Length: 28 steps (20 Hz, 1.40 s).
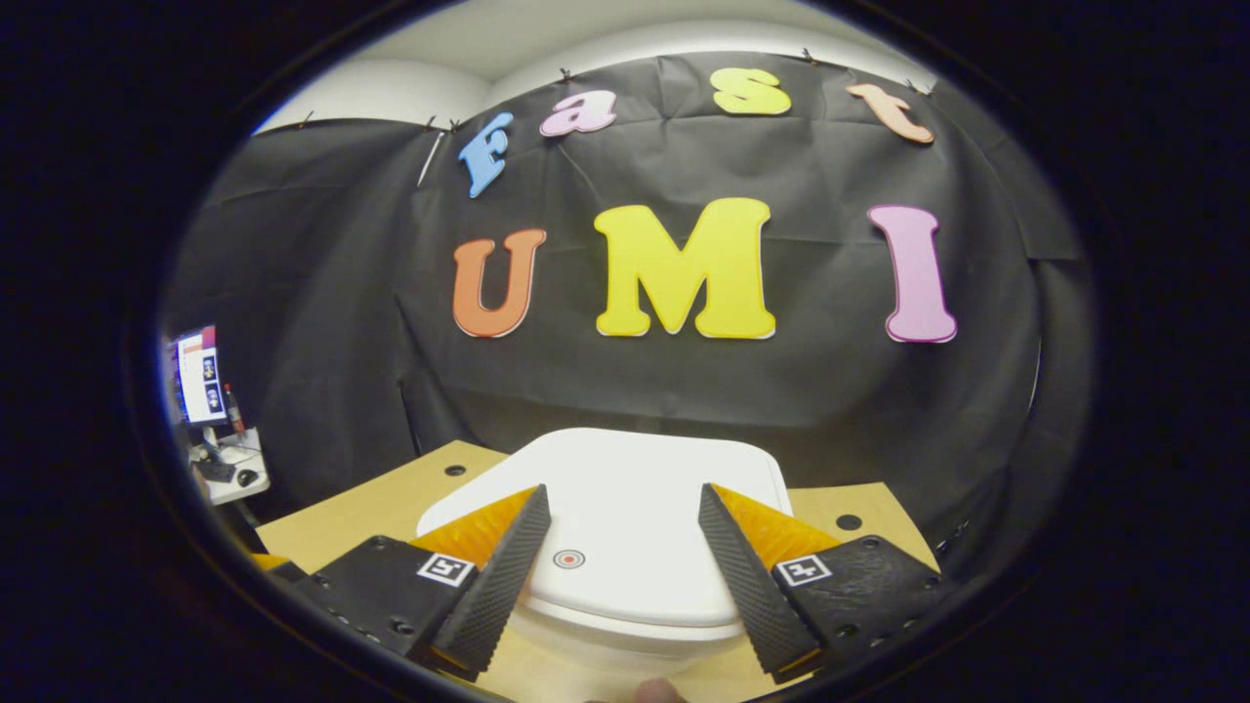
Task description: Press the lid of the desktop garbage bin to open it, pick up the crumpled paper on the desktop and throw it into the bin, then pick up the pop can on the desktop and drop it into the bin, and finally close the garbage bin lid.
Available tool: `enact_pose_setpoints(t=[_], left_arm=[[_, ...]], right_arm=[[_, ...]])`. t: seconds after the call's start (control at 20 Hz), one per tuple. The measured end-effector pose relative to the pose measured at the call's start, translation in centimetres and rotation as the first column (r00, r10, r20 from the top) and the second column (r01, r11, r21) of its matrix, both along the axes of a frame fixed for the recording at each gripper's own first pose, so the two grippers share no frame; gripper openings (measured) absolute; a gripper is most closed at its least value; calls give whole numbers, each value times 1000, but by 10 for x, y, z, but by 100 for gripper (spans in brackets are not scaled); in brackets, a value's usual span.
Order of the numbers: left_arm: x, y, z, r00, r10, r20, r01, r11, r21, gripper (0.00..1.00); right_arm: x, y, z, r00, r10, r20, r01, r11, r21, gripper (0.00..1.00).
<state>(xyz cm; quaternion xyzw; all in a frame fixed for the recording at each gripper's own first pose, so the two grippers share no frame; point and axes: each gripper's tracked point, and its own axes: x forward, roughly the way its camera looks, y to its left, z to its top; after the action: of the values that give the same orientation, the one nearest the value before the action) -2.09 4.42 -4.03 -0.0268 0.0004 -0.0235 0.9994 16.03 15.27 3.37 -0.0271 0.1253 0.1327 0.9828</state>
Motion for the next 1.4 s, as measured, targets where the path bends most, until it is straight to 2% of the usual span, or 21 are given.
enact_pose_setpoints(t=[0.15,0.3,0.5,0.75,1.05,1.3,1.4], left_arm=[[3,-1,-3,1000,1,-9,-1,1000,-11,98],[3,-5,-4,1000,-4,-12,4,1000,-18,99],[0,-12,-7,1000,-14,-15,14,1000,-2,98],[0,-12,-6,1000,-11,-8,11,1000,-4,99],[0,-3,1,1000,28,13,-29,999,28,98],[1,-2,10,998,44,41,-46,998,37,98],[1,-4,15,997,45,56,-47,998,39,98]], right_arm=[[0,-1,-7,1000,-2,-14,2,1000,-6,97],[-2,0,-7,997,-20,69,23,999,-45,98],[-1,-1,-14,996,-16,86,16,1000,5,99],[-2,-2,-13,997,-17,75,16,1000,11,99],[-8,-1,0,986,-40,164,38,999,15,96],[-17,-17,26,979,-57,197,35,993,111,96],[-25,-33,34,968,-75,238,49,992,112,95]])
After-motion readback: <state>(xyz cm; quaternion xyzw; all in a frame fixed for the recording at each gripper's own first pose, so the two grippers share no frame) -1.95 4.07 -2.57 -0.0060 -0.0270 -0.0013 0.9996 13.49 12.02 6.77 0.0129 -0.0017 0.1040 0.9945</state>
